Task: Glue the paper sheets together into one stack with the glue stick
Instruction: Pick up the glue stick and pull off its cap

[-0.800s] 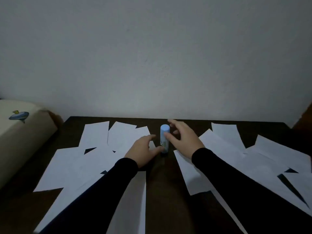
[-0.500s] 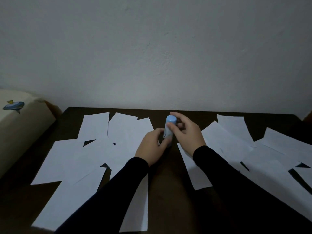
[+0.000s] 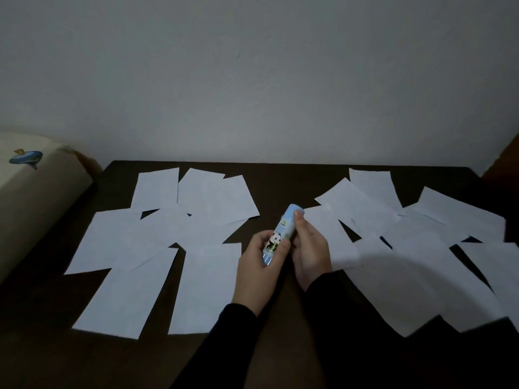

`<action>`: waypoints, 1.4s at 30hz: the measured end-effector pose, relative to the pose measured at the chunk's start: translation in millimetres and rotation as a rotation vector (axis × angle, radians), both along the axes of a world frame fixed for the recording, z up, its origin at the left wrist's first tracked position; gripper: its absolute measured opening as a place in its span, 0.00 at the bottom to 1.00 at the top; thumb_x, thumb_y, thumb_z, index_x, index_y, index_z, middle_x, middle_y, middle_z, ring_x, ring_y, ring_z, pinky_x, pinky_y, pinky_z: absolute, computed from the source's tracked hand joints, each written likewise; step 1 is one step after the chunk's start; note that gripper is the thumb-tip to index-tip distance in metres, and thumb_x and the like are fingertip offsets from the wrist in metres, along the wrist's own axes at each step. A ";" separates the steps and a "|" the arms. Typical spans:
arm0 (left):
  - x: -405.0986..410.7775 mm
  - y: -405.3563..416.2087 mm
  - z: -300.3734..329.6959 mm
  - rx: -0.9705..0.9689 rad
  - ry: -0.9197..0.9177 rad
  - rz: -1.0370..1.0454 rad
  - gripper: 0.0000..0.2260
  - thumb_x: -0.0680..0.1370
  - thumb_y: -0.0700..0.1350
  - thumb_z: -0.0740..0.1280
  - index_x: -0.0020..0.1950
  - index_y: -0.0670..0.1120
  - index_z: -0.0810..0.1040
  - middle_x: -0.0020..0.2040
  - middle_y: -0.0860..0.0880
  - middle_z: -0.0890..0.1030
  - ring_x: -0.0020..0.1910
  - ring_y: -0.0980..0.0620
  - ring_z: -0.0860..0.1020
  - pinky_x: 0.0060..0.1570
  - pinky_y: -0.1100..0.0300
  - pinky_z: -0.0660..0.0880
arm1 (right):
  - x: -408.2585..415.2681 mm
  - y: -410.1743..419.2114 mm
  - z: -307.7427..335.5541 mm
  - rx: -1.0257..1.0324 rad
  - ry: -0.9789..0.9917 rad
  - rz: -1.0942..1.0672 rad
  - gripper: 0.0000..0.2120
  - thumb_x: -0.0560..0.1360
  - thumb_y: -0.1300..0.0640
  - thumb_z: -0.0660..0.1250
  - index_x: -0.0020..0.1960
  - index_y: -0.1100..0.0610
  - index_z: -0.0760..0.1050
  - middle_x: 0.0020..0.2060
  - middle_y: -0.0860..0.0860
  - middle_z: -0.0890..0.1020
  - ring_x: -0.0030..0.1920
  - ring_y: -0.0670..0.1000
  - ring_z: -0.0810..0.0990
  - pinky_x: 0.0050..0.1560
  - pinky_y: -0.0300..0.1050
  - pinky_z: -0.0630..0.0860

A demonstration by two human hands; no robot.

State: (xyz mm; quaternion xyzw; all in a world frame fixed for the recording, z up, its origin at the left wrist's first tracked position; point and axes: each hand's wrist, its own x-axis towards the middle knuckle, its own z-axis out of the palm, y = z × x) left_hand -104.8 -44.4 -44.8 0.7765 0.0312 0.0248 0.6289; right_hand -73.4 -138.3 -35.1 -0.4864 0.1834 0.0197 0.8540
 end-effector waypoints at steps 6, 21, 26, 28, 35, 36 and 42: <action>-4.1 0.7 2.1 0.024 -0.031 -0.038 0.08 0.78 0.52 0.66 0.55 0.53 0.77 0.46 0.59 0.80 0.45 0.67 0.77 0.41 0.72 0.73 | -3.8 -4.8 2.1 0.092 -0.007 0.005 0.15 0.73 0.49 0.68 0.51 0.59 0.79 0.46 0.58 0.83 0.46 0.53 0.84 0.41 0.46 0.81; -2.6 2.9 -4.9 -0.032 -0.024 0.002 0.11 0.81 0.54 0.57 0.48 0.51 0.76 0.33 0.54 0.75 0.30 0.60 0.73 0.32 0.64 0.71 | 5.9 1.3 25.7 0.116 -0.031 0.180 0.13 0.82 0.55 0.57 0.50 0.60 0.77 0.49 0.55 0.82 0.50 0.50 0.80 0.47 0.43 0.77; -2.9 -0.4 -6.1 0.069 -0.058 0.009 0.07 0.79 0.54 0.61 0.56 0.55 0.72 0.46 0.58 0.79 0.45 0.64 0.77 0.41 0.70 0.74 | 6.4 3.5 30.0 -0.465 0.024 0.131 0.16 0.72 0.44 0.71 0.46 0.58 0.81 0.42 0.52 0.85 0.45 0.49 0.83 0.44 0.42 0.81; -2.8 -0.5 -6.3 0.073 -0.059 0.005 0.08 0.80 0.54 0.60 0.57 0.55 0.72 0.47 0.59 0.78 0.46 0.64 0.77 0.42 0.72 0.73 | 8.9 0.8 30.8 -0.560 0.018 0.129 0.16 0.72 0.44 0.71 0.45 0.58 0.81 0.41 0.52 0.84 0.45 0.49 0.83 0.47 0.44 0.82; -1.6 1.2 -4.4 -0.014 -0.009 0.014 0.13 0.82 0.55 0.55 0.51 0.49 0.75 0.35 0.54 0.75 0.32 0.60 0.74 0.32 0.70 0.70 | 17.1 -8.5 41.0 -0.496 -0.029 0.272 0.09 0.74 0.49 0.70 0.41 0.53 0.81 0.44 0.51 0.85 0.53 0.53 0.81 0.59 0.51 0.77; -1.9 1.1 -4.3 -0.011 -0.016 0.011 0.13 0.81 0.55 0.55 0.53 0.50 0.76 0.36 0.54 0.76 0.33 0.60 0.74 0.33 0.69 0.71 | 17.0 -10.1 42.6 -0.447 -0.039 0.287 0.08 0.75 0.50 0.69 0.42 0.54 0.80 0.44 0.51 0.85 0.53 0.52 0.81 0.59 0.49 0.77; -3.1 -1.0 -4.8 0.068 -0.055 0.034 0.09 0.79 0.55 0.62 0.56 0.54 0.71 0.48 0.57 0.78 0.44 0.62 0.78 0.38 0.73 0.73 | 14.1 -11.8 33.8 -0.588 -0.044 0.198 0.11 0.73 0.45 0.71 0.44 0.53 0.81 0.43 0.50 0.85 0.49 0.48 0.83 0.55 0.49 0.80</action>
